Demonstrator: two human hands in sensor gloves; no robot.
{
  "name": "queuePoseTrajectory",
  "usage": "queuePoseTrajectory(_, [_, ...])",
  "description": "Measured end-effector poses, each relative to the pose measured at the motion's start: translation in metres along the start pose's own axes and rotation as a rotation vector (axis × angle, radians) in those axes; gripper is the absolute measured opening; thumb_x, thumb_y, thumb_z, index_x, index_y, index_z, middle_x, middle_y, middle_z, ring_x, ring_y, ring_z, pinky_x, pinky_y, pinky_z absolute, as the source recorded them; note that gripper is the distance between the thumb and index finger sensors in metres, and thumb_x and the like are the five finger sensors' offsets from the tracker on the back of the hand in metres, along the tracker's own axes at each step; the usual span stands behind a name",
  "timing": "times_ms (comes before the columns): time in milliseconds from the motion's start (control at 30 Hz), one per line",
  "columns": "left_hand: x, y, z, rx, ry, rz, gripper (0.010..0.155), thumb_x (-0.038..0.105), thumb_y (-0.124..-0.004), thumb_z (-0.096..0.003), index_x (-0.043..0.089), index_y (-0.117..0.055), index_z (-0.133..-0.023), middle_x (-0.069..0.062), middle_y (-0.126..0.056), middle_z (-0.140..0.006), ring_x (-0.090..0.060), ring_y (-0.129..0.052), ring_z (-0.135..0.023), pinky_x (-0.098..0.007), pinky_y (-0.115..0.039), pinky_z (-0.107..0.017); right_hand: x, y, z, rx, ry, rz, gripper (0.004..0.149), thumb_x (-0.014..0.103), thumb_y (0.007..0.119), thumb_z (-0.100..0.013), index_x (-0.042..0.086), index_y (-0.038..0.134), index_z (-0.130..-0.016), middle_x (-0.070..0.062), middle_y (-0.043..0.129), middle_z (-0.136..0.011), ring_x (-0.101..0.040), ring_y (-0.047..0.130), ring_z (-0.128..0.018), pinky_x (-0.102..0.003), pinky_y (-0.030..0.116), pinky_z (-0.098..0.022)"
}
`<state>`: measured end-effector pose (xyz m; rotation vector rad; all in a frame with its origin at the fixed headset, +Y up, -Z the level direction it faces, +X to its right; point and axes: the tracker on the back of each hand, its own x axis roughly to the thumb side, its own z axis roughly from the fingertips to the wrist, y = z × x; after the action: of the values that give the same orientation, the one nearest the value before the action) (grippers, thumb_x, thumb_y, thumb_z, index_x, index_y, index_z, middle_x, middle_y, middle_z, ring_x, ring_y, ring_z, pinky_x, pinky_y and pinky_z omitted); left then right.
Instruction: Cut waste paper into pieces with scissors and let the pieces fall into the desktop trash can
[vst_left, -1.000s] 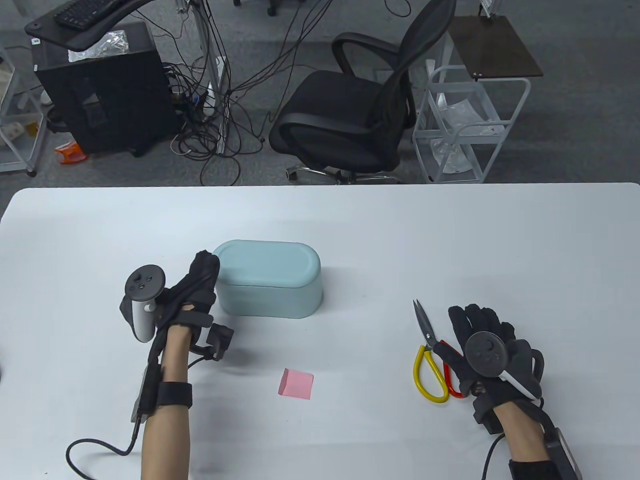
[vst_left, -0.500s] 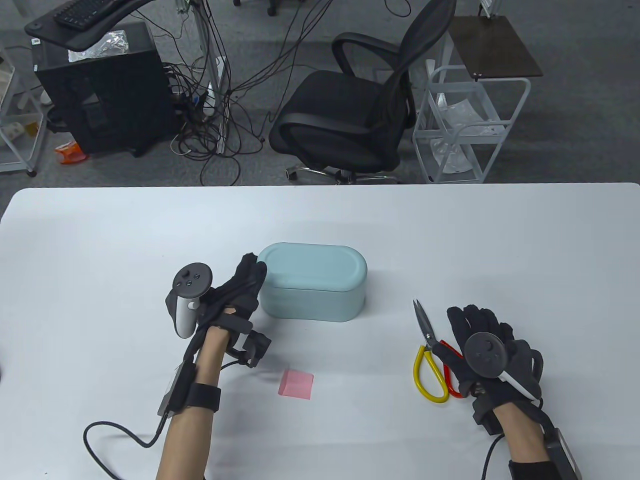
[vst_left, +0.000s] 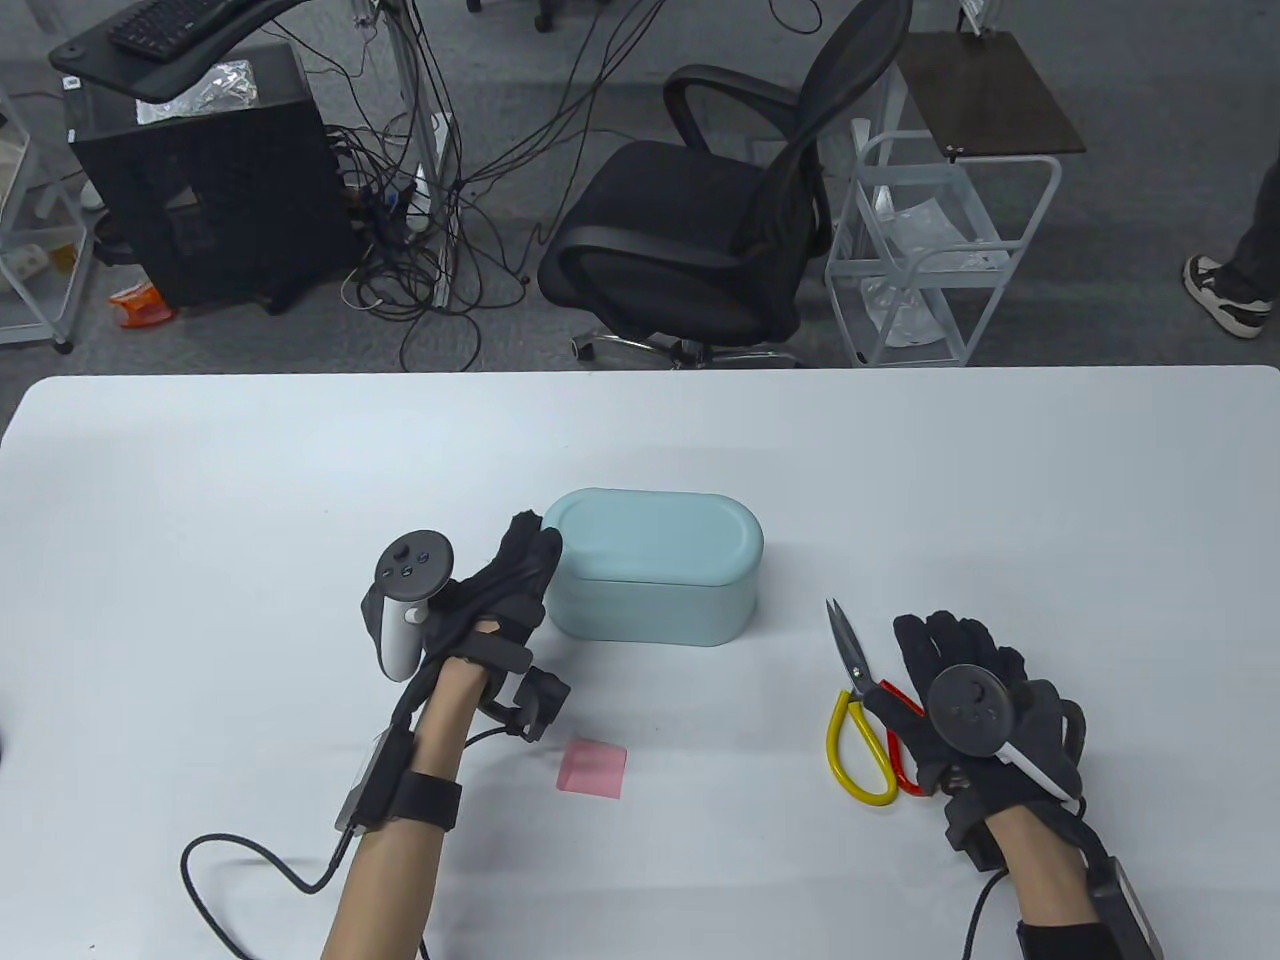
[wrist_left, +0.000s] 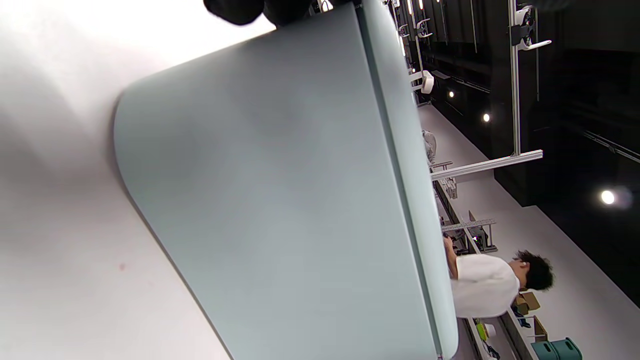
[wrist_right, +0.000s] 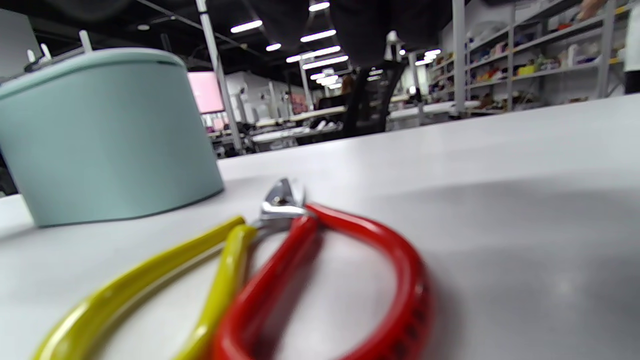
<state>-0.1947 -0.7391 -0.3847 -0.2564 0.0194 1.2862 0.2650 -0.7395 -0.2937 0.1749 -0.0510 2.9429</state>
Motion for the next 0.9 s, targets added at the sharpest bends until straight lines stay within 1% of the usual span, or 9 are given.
queuePoseTrajectory(100, [0.011,0.0,0.007,0.046,-0.042,-0.116,0.093,0.073,-0.054,-0.0476,0.015,-0.027,-0.115,-0.019,-0.029,-0.123,-0.05,-0.033,-0.11,-0.065,-0.036,-0.075,0.0,0.0,0.0,0.001,0.001,-0.002,0.083,0.071,0.05,-0.041,0.025,0.042,-0.109,-0.017,0.05,-0.116,-0.049,0.048,-0.103,-0.07,0.044,-0.071])
queuePoseTrajectory(267, [0.038,-0.013,0.021,0.096,-0.166,-0.467,0.091,0.071,-0.055,-0.0478,0.017,-0.029,-0.116,-0.016,-0.027,-0.123,-0.048,-0.027,-0.111,-0.066,-0.031,-0.075,0.0,0.0,0.0,-0.002,0.004,-0.004,0.083,0.071,0.05,-0.041,0.025,0.042,-0.109,-0.017,0.051,-0.116,-0.048,0.048,-0.103,-0.07,0.045,-0.071])
queuePoseTrajectory(400, [0.06,-0.043,0.032,0.122,-0.302,-0.756,0.089,0.07,-0.057,-0.0473,0.019,-0.032,-0.116,-0.014,-0.028,-0.124,-0.046,-0.025,-0.113,-0.066,-0.028,-0.076,0.0,0.0,0.0,-0.002,0.003,-0.005,0.083,0.071,0.05,-0.041,0.024,0.042,-0.109,-0.017,0.051,-0.116,-0.048,0.048,-0.103,-0.07,0.045,-0.071])
queuePoseTrajectory(567, [0.071,-0.084,0.038,0.096,-0.4,-1.007,0.087,0.069,-0.059,-0.0468,0.021,-0.036,-0.116,-0.012,-0.03,-0.125,-0.043,-0.025,-0.114,-0.066,-0.027,-0.077,0.0,0.0,0.0,-0.002,0.001,-0.007,0.083,0.071,0.05,-0.041,0.024,0.042,-0.109,-0.017,0.051,-0.116,-0.048,0.048,-0.103,-0.07,0.045,-0.071])
queuePoseTrajectory(600, [0.071,-0.09,0.038,0.093,-0.41,-1.04,0.088,0.069,-0.059,-0.0466,0.021,-0.036,-0.116,-0.009,-0.031,-0.125,-0.042,-0.026,-0.114,-0.065,-0.026,-0.077,0.0,0.0,0.0,-0.002,0.001,-0.007,0.083,0.07,0.05,-0.041,0.024,0.043,-0.109,-0.017,0.051,-0.116,-0.048,0.049,-0.103,-0.07,0.045,-0.071])
queuePoseTrajectory(667, [0.07,-0.104,0.037,0.092,-0.417,-1.121,0.087,0.069,-0.059,-0.0465,0.021,-0.036,-0.116,-0.008,-0.032,-0.125,-0.041,-0.027,-0.115,-0.065,-0.027,-0.077,0.0,0.0,0.0,-0.002,0.001,-0.007,0.082,0.07,0.051,-0.041,0.024,0.043,-0.109,-0.017,0.051,-0.115,-0.048,0.049,-0.103,-0.07,0.045,-0.071])
queuePoseTrajectory(733, [0.069,-0.111,0.034,0.084,-0.409,-1.16,0.087,0.069,-0.059,-0.0464,0.021,-0.037,-0.116,-0.008,-0.033,-0.126,-0.041,-0.028,-0.115,-0.065,-0.027,-0.078,0.0,0.001,0.0,-0.003,-0.005,-0.011,0.082,0.07,0.051,-0.041,0.024,0.043,-0.109,-0.017,0.051,-0.115,-0.048,0.049,-0.103,-0.07,0.045,-0.071])
queuePoseTrajectory(800, [0.067,-0.116,0.032,0.065,-0.391,-1.177,0.088,0.069,-0.059,-0.0465,0.021,-0.036,-0.116,-0.01,-0.033,-0.125,-0.041,-0.029,-0.115,-0.064,-0.027,-0.078,0.0,0.001,0.0,-0.003,-0.008,-0.011,0.082,0.07,0.051,-0.041,0.024,0.043,-0.109,-0.017,0.051,-0.115,-0.048,0.049,-0.103,-0.07,0.045,-0.071])
queuePoseTrajectory(900, [0.063,-0.119,0.031,0.051,-0.38,-1.2,0.088,0.069,-0.059,-0.0465,0.02,-0.035,-0.116,-0.009,-0.034,-0.125,-0.04,-0.03,-0.115,-0.064,-0.027,-0.078,0.0,0.001,0.0,-0.002,-0.008,-0.012,0.082,0.07,0.051,-0.041,0.024,0.043,-0.109,-0.017,0.051,-0.115,-0.048,0.049,-0.103,-0.07,0.045,-0.071])
